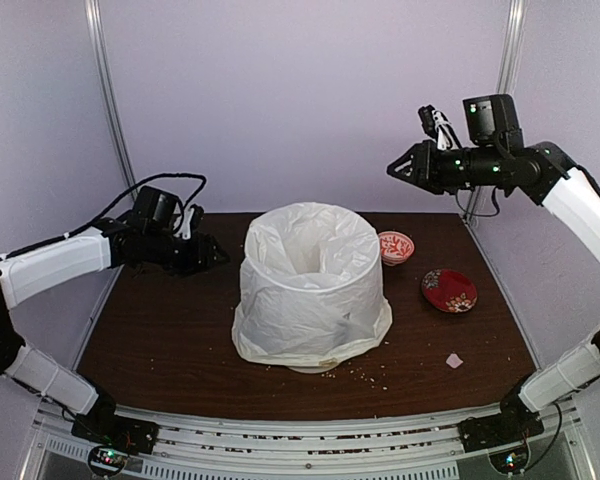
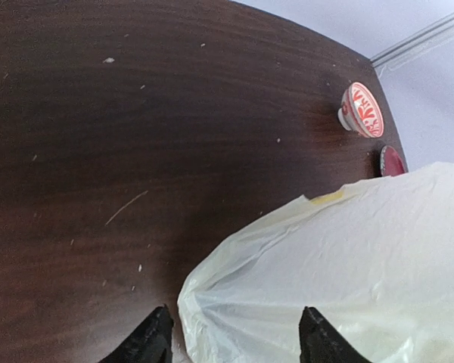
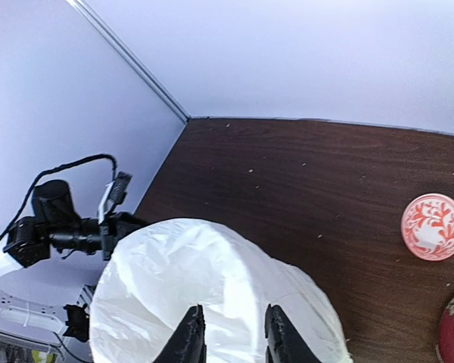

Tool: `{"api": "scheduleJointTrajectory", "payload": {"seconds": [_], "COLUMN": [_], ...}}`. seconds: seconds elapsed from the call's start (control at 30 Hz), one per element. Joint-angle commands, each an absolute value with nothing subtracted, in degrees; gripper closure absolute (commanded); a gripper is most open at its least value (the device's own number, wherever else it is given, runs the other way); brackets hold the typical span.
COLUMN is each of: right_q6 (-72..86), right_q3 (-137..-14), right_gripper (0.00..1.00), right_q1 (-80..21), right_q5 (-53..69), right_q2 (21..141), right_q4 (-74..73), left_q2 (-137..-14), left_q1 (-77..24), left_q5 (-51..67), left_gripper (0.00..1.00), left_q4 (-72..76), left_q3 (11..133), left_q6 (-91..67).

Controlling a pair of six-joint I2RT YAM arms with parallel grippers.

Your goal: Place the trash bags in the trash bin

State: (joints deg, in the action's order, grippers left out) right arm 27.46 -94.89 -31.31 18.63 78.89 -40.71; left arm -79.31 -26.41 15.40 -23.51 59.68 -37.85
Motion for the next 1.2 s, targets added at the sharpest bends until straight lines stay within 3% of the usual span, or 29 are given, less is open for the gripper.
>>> {"api": "scheduleJointTrajectory", "payload": {"seconds": [0.0,0.13,0.3,0.63,0.9,1.17], "right_q6": [22.14,19.93,16.75,12.99,12.12,11.55], "right_q3": [-102.19,-107.97,-115.4,-115.08,-109.36,-108.14], "right_gripper": [0.76,0.8,0.84,0.89,0.96,1.0], "right_q1": [-37.11,-42.14,-45.93,-47.99,-48.73,-51.83], "right_q5": [16.29,16.38,14.6,16.02,14.67,13.66], "right_q2": [84.94,89.85,94.46,94.03,88.14,89.76], "right_q4": [-47.67,-50.53,-55.41,-64.99,-68.7,-70.08], "left_q2": [-89.32,-95.79,-97.89,-104.78,-102.33,-93.23], "left_q1": [-26.25,-29.0,-33.6,-44.37,-43.54,-38.31], "left_q5": [22.81,27.35,29.93,29.41,25.06,18.7], "left_gripper": [0.45,0.49,0.51,0.51,0.44,0.42], "left_q4": [-11.8,-10.46,-9.11,-3.95,-7.27,-8.18], "left_q3": [66.75,73.31,72.2,75.11,73.34,62.44], "left_q6": [-33.69,-28.33,-26.56,-29.53,-29.36,-33.48]}}
